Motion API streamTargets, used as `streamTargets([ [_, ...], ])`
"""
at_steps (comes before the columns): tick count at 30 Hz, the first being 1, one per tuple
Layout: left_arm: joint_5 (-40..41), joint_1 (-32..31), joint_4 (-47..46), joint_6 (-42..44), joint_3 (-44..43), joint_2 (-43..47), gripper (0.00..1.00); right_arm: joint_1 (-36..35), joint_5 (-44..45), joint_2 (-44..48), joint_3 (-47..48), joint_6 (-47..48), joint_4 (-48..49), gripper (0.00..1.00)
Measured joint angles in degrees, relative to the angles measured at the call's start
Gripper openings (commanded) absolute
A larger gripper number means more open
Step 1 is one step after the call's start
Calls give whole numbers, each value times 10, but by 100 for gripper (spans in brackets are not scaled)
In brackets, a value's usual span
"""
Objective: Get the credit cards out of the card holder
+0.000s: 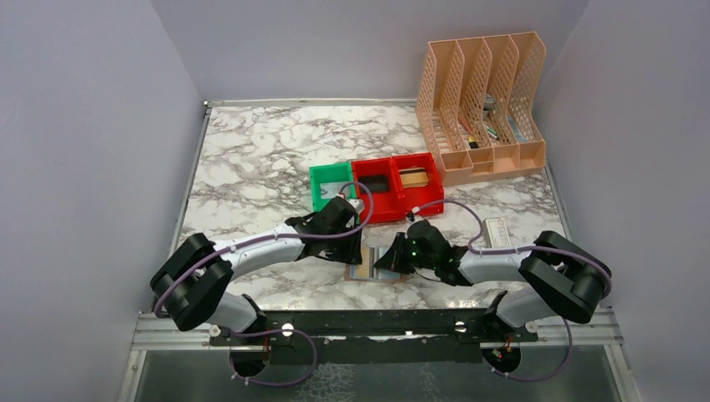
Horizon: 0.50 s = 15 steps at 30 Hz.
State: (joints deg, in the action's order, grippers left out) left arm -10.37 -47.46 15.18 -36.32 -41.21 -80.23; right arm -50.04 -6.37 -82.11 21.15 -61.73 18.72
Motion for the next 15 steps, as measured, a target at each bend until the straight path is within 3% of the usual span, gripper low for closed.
streamTargets([
  [5,16,-3,1,-1,5,-14,29,7,-8,0,-5,-1,6,2],
  [10,33,-3,8,0,5,-20,28,10,-11,3,-4,3,2,19],
  [15,38,-3,11,0,5,-23,28,10,-14,10,11,17,-26,26],
])
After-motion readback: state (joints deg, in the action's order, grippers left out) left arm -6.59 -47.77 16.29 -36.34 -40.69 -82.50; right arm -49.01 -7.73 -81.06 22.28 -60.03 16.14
